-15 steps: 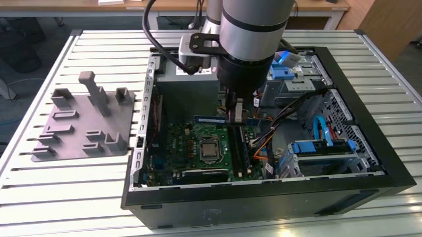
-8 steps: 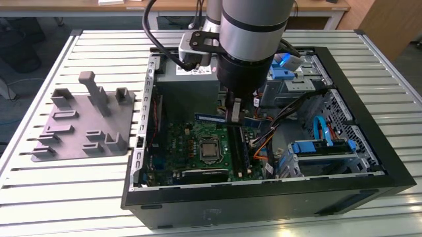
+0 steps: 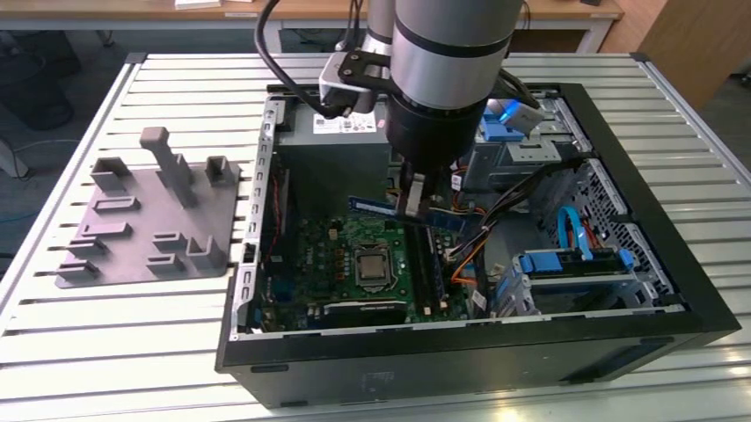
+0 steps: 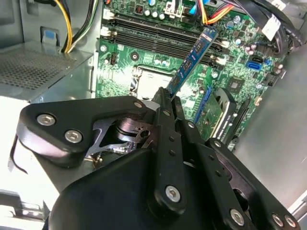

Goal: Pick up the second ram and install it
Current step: 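Insert the second ram into the second slot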

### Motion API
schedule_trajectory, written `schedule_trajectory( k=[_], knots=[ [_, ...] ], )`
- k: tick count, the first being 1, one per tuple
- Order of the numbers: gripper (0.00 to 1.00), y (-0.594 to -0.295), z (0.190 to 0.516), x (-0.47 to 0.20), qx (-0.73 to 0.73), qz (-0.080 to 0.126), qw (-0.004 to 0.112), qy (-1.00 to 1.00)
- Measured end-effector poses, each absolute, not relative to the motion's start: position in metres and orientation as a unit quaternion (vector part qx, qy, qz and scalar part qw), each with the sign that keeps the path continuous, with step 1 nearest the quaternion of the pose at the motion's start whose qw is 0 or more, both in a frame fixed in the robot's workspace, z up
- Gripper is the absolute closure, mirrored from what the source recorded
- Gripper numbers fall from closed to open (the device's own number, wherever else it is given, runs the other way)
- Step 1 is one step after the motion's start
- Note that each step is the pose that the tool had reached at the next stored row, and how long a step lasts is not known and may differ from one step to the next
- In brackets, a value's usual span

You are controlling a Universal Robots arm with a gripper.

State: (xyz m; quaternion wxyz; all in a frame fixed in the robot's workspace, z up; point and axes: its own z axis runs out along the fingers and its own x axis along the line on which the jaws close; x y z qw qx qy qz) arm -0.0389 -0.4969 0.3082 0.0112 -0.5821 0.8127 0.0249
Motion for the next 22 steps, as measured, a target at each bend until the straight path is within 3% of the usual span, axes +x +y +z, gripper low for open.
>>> schedule_trajectory(
  k=[22],
  knots=[
    [0.86,-0.497,0.3077,-0.0389,-0.515,0.024,0.013,0.857]
  ],
)
